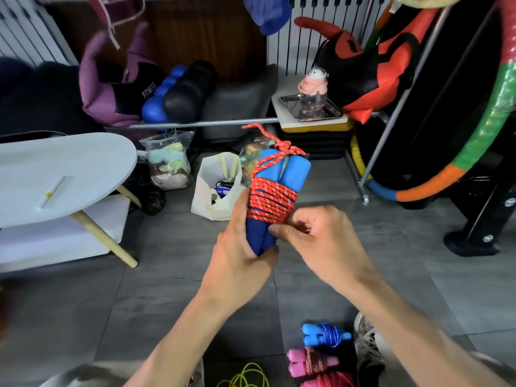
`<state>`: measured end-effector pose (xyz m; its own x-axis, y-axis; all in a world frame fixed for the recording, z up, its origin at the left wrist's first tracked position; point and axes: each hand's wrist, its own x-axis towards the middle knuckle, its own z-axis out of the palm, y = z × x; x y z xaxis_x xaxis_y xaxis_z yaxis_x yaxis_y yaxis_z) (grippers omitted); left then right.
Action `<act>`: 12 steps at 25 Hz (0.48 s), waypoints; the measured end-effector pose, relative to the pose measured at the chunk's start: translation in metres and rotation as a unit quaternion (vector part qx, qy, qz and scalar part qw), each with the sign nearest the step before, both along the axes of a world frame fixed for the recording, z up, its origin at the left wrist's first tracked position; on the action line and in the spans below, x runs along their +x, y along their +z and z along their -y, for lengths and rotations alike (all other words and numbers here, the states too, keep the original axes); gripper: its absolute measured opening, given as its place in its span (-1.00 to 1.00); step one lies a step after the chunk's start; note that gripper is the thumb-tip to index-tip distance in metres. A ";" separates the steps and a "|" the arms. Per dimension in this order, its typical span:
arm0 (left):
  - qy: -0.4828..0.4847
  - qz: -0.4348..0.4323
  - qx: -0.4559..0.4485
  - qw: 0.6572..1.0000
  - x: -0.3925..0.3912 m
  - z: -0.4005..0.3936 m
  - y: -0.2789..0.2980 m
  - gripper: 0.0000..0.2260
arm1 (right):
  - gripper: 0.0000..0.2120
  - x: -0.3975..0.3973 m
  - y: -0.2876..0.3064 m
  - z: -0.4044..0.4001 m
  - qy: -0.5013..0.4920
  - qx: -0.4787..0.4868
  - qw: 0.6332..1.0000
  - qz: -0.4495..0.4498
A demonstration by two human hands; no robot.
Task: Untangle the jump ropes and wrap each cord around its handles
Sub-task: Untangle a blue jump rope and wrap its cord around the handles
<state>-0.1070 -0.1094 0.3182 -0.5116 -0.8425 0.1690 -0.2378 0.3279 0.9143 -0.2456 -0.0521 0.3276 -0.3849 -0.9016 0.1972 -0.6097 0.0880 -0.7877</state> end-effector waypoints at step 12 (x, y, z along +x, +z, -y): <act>-0.114 -0.082 0.136 0.981 0.007 -0.007 0.021 -0.03 | -0.94 0.006 0.013 -0.021 0.085 -0.136 0.976 0.150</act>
<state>-0.0998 -0.1026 0.3389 -0.6759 -0.7353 0.0500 -0.0289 0.0942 0.9951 -0.2394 -0.0314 0.3401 -0.3127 -0.8871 0.3397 -0.3352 -0.2315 -0.9132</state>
